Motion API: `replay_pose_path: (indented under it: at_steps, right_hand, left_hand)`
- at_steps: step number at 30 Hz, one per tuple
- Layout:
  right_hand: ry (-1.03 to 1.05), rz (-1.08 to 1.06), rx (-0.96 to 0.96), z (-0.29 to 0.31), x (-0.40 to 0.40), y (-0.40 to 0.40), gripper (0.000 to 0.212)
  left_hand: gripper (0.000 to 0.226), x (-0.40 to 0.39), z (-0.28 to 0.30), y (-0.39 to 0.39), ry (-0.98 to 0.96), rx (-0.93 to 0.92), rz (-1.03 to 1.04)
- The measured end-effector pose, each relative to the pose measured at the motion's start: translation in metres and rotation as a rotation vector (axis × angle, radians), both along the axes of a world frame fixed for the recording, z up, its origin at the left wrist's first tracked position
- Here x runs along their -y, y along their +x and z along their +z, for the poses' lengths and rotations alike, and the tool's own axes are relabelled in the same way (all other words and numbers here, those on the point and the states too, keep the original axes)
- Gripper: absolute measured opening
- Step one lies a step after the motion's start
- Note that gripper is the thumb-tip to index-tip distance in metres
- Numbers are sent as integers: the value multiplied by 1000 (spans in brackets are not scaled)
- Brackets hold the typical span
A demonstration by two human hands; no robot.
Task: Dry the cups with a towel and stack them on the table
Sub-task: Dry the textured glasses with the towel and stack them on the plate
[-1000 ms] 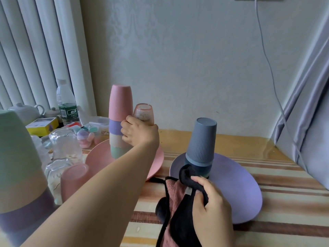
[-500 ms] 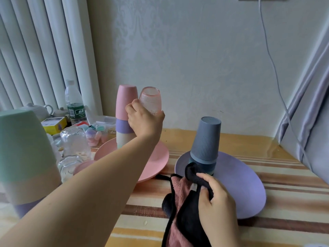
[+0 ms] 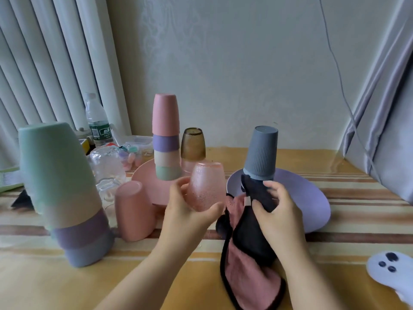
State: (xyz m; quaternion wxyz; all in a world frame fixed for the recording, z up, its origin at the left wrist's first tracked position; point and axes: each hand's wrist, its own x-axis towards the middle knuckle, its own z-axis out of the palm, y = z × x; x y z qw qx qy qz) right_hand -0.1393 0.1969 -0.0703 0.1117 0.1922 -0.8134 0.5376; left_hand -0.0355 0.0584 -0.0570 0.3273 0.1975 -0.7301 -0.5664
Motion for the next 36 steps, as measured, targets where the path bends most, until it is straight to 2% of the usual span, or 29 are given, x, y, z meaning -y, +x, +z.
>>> replay_pose_path:
  at_steps: [4, 7, 12, 14, 17, 18, 21, 23, 27, 29, 33, 36]
  right_hand:
    - [-232, 83, 32, 9, 8, 16, 20]
    - [-286, 220, 72, 11, 20, 28, 15]
    - [-7, 454, 40, 18, 36, 50, 28]
    - [42, 500, 80, 19, 39, 53, 38]
    - [131, 589, 135, 26, 38, 52, 43]
    - [146, 609, 118, 28, 38, 49, 45]
    - [45, 544, 58, 34, 43, 40, 41]
    - [-16, 438, -18, 36, 48, 33, 27]
    - [68, 213, -409, 38, 58, 22, 8]
    - [172, 281, -431, 32, 61, 22, 19]
    - [410, 643, 0, 29, 48, 22, 60]
    - [649, 674, 48, 29, 32, 21, 78]
  left_hand:
    - [66, 3, -17, 19, 119, -33, -80]
    - [71, 9, -24, 21, 139, -38, -144]
    - [48, 23, -28, 23, 196, -69, -141]
    - [41, 27, -30, 22, 242, -75, -141]
    - [43, 28, -28, 22, 338, -96, -151]
    - [36, 28, -26, 23, 368, -118, -155]
    - [24, 29, -22, 25, 429, -152, -169]
    - [32, 29, -23, 24, 433, -138, -146]
    - [46, 30, -25, 22, 466, -124, -102]
    - [46, 31, -27, 21, 476, -130, -78]
    - [33, 34, -28, 18, 495, -156, 21]
    - [34, 33, -28, 18, 472, -156, 36]
